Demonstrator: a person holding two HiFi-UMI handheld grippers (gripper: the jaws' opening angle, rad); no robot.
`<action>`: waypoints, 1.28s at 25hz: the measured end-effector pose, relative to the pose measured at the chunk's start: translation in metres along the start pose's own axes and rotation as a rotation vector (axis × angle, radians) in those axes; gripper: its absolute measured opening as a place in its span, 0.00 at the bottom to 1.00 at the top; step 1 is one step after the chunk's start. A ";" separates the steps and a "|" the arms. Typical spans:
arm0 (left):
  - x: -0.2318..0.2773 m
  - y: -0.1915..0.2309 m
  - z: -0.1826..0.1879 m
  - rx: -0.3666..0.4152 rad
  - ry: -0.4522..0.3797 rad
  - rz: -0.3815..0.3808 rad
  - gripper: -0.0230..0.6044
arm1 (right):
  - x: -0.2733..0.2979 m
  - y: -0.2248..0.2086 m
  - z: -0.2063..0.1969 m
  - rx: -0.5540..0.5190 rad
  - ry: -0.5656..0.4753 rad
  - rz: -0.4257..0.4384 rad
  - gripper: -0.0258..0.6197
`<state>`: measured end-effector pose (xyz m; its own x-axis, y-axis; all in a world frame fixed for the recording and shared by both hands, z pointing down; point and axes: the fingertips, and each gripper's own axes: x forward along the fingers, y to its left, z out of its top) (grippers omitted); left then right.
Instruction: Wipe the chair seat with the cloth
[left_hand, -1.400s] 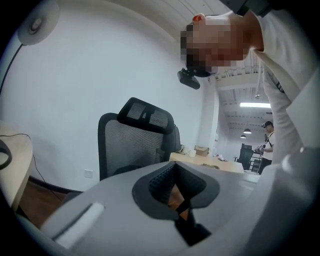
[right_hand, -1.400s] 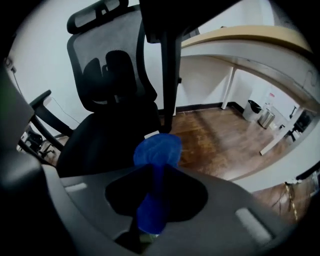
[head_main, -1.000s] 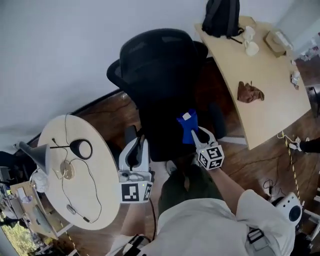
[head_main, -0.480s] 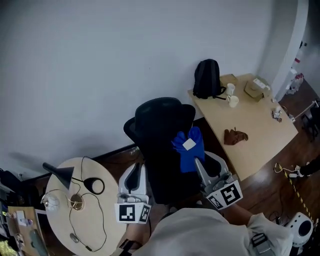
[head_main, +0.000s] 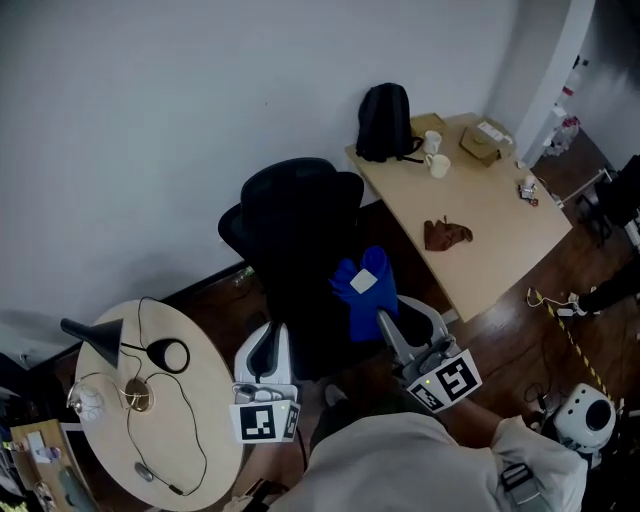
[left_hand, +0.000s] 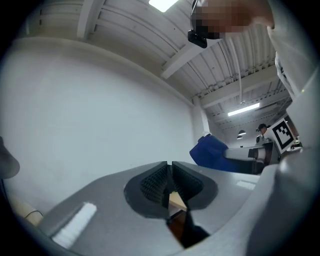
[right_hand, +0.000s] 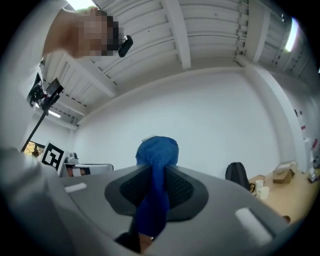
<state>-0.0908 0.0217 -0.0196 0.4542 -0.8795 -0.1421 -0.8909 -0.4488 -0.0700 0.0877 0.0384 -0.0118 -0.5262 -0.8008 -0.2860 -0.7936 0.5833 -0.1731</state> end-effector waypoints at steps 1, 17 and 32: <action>-0.009 -0.007 0.001 -0.005 -0.002 0.002 0.24 | -0.011 0.006 0.003 -0.006 0.003 0.008 0.16; -0.268 -0.269 0.054 0.069 -0.045 0.045 0.24 | -0.359 0.101 0.091 -0.060 -0.094 0.065 0.16; -0.383 -0.387 0.130 0.102 -0.069 -0.020 0.24 | -0.510 0.162 0.162 0.013 -0.160 0.021 0.16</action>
<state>0.0799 0.5523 -0.0662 0.4737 -0.8560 -0.2072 -0.8789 -0.4445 -0.1731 0.2767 0.5637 -0.0470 -0.4867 -0.7570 -0.4360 -0.7783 0.6024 -0.1772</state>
